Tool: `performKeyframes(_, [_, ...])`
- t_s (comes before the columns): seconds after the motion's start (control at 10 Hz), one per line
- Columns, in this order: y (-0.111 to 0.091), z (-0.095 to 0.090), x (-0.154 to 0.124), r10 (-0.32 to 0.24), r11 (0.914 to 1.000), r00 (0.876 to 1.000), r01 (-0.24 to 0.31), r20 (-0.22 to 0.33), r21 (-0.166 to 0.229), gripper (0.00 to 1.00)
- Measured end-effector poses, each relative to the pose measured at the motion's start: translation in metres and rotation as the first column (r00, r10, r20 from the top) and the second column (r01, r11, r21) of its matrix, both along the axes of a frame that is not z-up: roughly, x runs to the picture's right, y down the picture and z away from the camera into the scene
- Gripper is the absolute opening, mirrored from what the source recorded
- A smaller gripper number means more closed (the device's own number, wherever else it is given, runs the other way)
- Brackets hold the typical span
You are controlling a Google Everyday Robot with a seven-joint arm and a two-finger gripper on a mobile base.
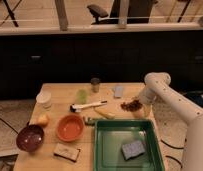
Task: Place grapes in red bowl
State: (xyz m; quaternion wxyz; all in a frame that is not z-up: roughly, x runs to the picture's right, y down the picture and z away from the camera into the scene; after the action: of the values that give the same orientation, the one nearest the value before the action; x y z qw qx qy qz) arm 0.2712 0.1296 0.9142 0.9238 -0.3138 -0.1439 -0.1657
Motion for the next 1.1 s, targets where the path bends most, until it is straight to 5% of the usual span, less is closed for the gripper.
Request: performKeyframes(1.1, [0.0006, 0.0009, 0.0035, 0.024, 0.9997, 1.0, -0.024, -0.019, -0.011, 0.8])
